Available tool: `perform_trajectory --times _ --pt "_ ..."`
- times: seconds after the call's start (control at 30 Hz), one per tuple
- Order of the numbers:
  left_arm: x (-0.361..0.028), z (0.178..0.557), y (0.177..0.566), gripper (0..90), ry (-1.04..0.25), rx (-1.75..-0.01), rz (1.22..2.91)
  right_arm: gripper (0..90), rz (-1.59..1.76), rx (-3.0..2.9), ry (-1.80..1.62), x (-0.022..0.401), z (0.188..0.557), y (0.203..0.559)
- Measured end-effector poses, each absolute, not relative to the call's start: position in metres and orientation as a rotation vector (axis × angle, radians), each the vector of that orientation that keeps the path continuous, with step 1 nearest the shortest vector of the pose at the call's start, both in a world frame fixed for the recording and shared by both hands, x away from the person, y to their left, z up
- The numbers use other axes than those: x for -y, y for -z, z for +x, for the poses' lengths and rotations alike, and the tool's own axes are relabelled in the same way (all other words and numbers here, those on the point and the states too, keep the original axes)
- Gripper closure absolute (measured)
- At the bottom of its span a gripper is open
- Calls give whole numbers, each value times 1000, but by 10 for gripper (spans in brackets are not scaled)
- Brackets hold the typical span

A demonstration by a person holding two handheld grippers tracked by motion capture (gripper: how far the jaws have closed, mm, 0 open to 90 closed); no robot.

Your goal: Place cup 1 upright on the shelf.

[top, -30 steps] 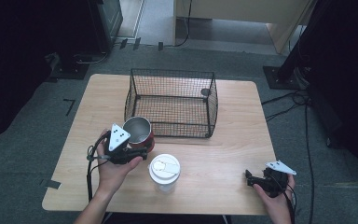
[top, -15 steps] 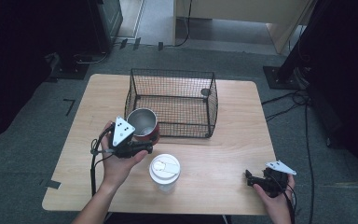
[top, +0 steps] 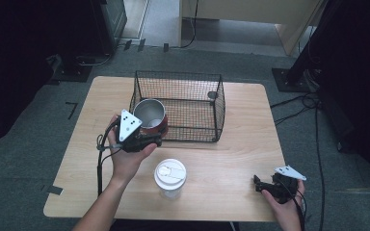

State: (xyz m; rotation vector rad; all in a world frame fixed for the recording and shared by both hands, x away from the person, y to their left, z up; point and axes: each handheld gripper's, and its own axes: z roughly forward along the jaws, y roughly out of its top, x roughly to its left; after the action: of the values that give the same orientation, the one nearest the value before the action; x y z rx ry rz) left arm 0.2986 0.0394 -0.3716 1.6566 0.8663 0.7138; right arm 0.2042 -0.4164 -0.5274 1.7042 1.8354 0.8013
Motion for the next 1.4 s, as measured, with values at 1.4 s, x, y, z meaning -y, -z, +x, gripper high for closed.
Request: perform_trajectory --times 1.4 --pt "-5 387 397 82 -830 -971 1648 9 1704 -1836 -801 417 204 527"
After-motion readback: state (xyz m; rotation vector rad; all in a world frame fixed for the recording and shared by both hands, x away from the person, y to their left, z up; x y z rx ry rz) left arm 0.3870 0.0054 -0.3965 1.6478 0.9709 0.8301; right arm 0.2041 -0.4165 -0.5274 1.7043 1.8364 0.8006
